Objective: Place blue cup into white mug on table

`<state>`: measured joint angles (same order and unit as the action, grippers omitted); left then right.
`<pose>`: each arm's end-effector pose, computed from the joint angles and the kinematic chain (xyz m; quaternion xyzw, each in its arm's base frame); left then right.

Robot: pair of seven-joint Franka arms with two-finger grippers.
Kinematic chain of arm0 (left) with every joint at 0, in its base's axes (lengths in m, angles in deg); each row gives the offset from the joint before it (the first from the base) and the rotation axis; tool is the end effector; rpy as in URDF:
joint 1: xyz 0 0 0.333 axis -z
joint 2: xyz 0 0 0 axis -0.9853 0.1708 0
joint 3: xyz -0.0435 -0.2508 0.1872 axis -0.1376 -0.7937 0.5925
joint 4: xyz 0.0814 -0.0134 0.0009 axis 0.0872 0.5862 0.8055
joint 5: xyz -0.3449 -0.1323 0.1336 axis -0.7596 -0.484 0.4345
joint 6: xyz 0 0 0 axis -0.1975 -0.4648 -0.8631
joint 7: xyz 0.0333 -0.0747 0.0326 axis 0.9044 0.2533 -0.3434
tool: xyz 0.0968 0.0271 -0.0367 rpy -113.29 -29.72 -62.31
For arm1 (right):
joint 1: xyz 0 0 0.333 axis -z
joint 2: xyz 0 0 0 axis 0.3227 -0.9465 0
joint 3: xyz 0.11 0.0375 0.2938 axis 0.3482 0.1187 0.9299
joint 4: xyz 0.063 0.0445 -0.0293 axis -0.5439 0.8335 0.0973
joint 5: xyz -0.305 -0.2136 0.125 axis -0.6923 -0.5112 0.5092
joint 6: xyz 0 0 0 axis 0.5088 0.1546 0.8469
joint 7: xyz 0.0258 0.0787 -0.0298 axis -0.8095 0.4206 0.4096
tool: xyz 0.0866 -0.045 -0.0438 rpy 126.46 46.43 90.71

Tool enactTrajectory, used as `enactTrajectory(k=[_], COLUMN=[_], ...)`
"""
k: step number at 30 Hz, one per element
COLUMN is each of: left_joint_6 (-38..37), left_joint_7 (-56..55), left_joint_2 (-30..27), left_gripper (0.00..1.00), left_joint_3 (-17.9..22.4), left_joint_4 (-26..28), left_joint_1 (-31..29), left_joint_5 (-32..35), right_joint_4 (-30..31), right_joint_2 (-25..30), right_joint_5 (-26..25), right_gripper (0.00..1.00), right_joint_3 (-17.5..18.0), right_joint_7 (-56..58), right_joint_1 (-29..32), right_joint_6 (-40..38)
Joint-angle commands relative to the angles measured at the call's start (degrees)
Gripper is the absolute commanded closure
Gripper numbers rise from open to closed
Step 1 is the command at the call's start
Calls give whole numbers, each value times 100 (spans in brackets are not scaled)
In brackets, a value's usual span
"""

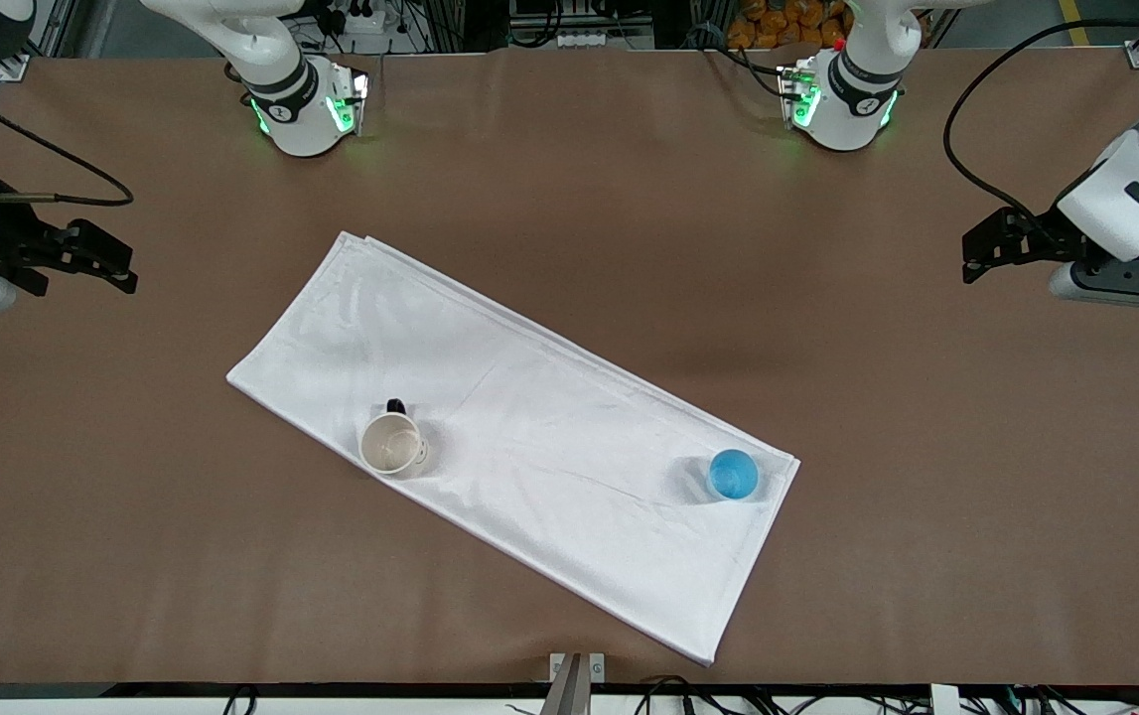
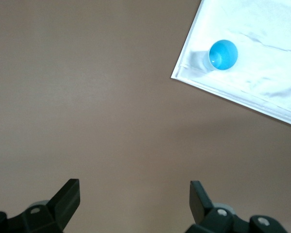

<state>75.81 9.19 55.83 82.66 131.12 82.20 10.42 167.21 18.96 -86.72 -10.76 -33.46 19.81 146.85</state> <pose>0.5639 -0.0828 0.6121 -0.9968 0.0795 -0.0071 0.0012 0.5689 0.0336 0.6235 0.9999 0.0076 0.0069 0.0019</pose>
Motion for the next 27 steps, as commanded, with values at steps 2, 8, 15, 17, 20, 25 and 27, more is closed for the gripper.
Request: enactTrajectory(k=[2, 8, 15, 17, 20, 25, 27], left_joint_6=[-101, -110, -101, -92, -75, 56, 197], left_joint_7=[68, 50, 15, -28, -396, -705, -706], left_joint_2=[56, 188, 399, 486, 583, 1013, 1137], left_gripper=[0, 0, 0, 0, 0, 0, 0], left_joint_3=[20, 20, 11, 2, -7, 28, 20], left_joint_4=[-157, -333, -324, -315, -307, -315, -315], left_joint_1=[-1, 25, 87, 78, 25, 60, 104], left_joint_5=[-142, -133, -89, -124, -291, -565, -477], right_joint_4=[132, 115, 123, 115, 123, 176, 185], right_joint_2=[166, 166, 166, 175, 184, 175, 166], right_joint_5=[110, 110, 110, 110, 110, 101, 101], right_gripper=[0, 0, 0, 0, 0, 0, 0], right_joint_3=[-70, -61, -53, -44, -53, -61, -61], right_joint_7=[-3, -3, -55, -55, -55, -55, -55], right_joint_1=[-62, -71, -229, -229, -221, -221, -221], right_joint_6=[73, 109, 161, 161, 153, 153, 153])
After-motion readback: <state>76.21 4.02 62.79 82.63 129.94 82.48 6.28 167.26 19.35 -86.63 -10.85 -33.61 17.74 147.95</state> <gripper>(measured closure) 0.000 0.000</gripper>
